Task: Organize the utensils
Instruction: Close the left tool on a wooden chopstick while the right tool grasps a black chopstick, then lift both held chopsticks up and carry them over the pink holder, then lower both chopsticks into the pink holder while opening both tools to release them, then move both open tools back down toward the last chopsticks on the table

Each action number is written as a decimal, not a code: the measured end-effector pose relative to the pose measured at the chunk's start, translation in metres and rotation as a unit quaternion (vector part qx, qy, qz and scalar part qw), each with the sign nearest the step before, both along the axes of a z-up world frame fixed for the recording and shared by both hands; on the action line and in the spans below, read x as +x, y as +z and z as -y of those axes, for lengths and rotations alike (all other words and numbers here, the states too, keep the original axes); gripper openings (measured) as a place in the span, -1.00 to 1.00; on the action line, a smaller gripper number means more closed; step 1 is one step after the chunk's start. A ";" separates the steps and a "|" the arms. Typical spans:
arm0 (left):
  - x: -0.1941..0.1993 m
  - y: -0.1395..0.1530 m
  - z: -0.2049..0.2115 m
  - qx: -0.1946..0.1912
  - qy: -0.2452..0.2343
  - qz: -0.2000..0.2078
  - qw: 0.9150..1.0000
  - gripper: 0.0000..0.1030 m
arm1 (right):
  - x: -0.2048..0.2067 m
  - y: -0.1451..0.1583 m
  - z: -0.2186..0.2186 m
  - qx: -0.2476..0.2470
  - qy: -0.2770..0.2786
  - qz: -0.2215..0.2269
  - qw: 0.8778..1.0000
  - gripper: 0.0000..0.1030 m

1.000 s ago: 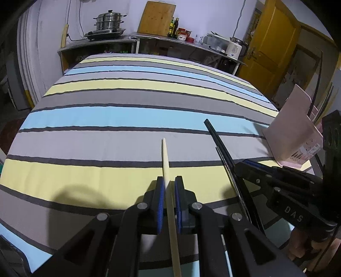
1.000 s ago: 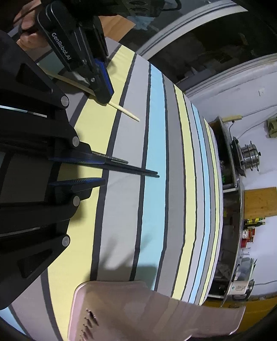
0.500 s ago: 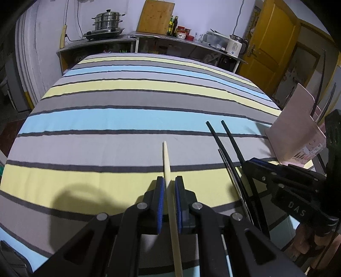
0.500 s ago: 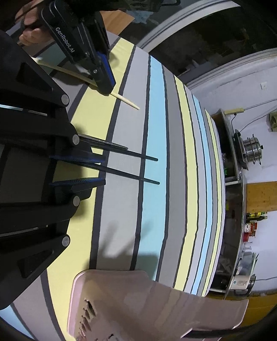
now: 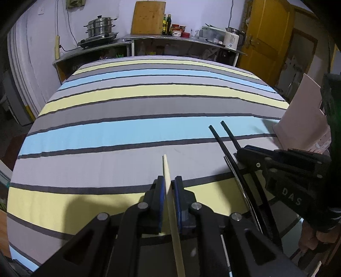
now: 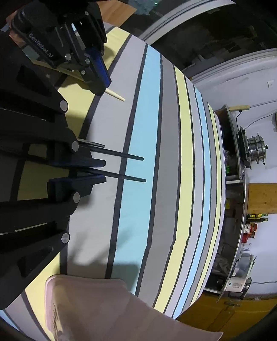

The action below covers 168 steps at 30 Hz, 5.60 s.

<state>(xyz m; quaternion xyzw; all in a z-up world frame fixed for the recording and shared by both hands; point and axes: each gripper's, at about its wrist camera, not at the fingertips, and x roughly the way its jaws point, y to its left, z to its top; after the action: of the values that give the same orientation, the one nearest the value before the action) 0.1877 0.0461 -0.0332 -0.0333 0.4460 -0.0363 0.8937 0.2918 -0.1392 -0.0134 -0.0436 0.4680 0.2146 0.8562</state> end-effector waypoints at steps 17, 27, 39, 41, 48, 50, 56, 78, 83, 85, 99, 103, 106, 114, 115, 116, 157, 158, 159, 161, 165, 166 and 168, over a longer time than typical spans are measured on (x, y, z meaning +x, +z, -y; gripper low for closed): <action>-0.037 0.072 -0.007 -0.043 -0.009 0.064 0.997 -0.87 | -0.049 0.070 0.026 0.069 0.005 0.059 0.996 -0.89; -0.056 0.114 -0.003 -0.056 -0.019 0.102 0.993 -0.87 | -0.081 0.123 0.056 0.103 -0.006 0.110 0.989 -0.89; -0.068 0.140 0.010 -0.065 -0.038 0.125 0.989 -0.87 | -0.102 0.149 0.083 0.115 -0.026 0.143 0.983 -0.89; -0.070 0.144 0.012 -0.067 -0.040 0.129 0.989 -0.87 | -0.105 0.152 0.087 0.117 -0.029 0.147 0.982 -0.89; -0.069 0.151 0.024 -0.080 -0.059 0.128 0.987 -0.87 | -0.112 0.159 0.101 0.122 -0.038 0.158 0.979 -0.89; -0.067 0.151 0.031 -0.088 -0.069 0.123 0.986 -0.87 | -0.113 0.160 0.106 0.123 -0.043 0.160 0.978 -0.89; -0.058 0.155 0.062 -0.101 -0.103 0.116 0.983 -0.87 | -0.115 0.162 0.128 0.125 -0.064 0.163 0.977 -0.89; -0.002 0.226 0.127 -0.168 -0.158 0.168 0.959 -0.87 | -0.097 0.235 0.198 0.145 -0.137 0.252 0.947 -0.89; 0.012 0.232 0.136 -0.169 -0.157 0.182 0.956 -0.87 | -0.087 0.236 0.203 0.150 -0.148 0.259 0.943 -0.89; 0.017 0.231 0.140 -0.169 -0.156 0.185 0.955 -0.87 | -0.083 0.233 0.205 0.153 -0.152 0.258 0.942 -0.89; 0.033 0.212 0.161 -0.137 -0.167 0.213 0.953 -0.87 | -0.069 0.208 0.209 0.147 -0.160 0.241 0.946 -0.90; 0.032 0.202 0.158 -0.132 -0.169 0.206 0.955 -0.87 | -0.070 0.198 0.206 0.142 -0.159 0.234 0.949 -0.89; 0.029 0.197 0.155 -0.126 -0.171 0.201 0.956 -0.87 | -0.072 0.190 0.205 0.136 -0.159 0.228 0.951 -0.89; 0.018 0.193 0.141 -0.123 -0.181 0.206 0.954 -0.87 | -0.074 0.170 0.200 0.127 -0.157 0.208 0.957 -0.89; 0.017 0.191 0.140 -0.122 -0.184 0.205 0.954 -0.87 | -0.073 0.169 0.199 0.126 -0.157 0.205 0.958 -0.89; 0.016 0.188 0.140 -0.122 -0.187 0.202 0.954 -0.87 | -0.072 0.167 0.198 0.126 -0.156 0.202 0.959 -0.89; -0.060 0.166 0.079 -0.115 -0.122 0.185 0.968 -0.79 | -0.134 0.179 0.183 0.109 -0.144 0.216 0.959 -0.73; -0.063 0.162 0.075 -0.113 -0.118 0.183 0.970 -0.79 | -0.136 0.178 0.181 0.108 -0.139 0.215 0.961 -0.73; -0.066 0.160 0.072 -0.110 -0.113 0.181 0.971 -0.79 | -0.137 0.176 0.179 0.108 -0.136 0.213 0.961 -0.73; -0.069 0.153 0.066 -0.109 -0.105 0.175 0.973 -0.79 | -0.141 0.171 0.174 0.109 -0.129 0.208 0.964 -0.73; -0.074 0.137 0.056 -0.107 -0.088 0.158 0.978 -0.79 | -0.144 0.161 0.165 0.113 -0.119 0.194 0.967 -0.73; -0.074 0.134 0.054 -0.108 -0.084 0.155 0.979 -0.78 | -0.145 0.158 0.163 0.113 -0.115 0.190 0.968 -0.73; -0.074 0.124 0.050 -0.107 -0.076 0.143 0.981 -0.78 | -0.146 0.152 0.160 0.113 -0.108 0.185 0.970 -0.73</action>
<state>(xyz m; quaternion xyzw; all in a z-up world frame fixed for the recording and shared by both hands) 0.1136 -0.0040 0.0906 -0.0893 0.3085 -0.1565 0.9340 0.1456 -0.2995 0.1388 0.0654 0.2759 0.1604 0.9455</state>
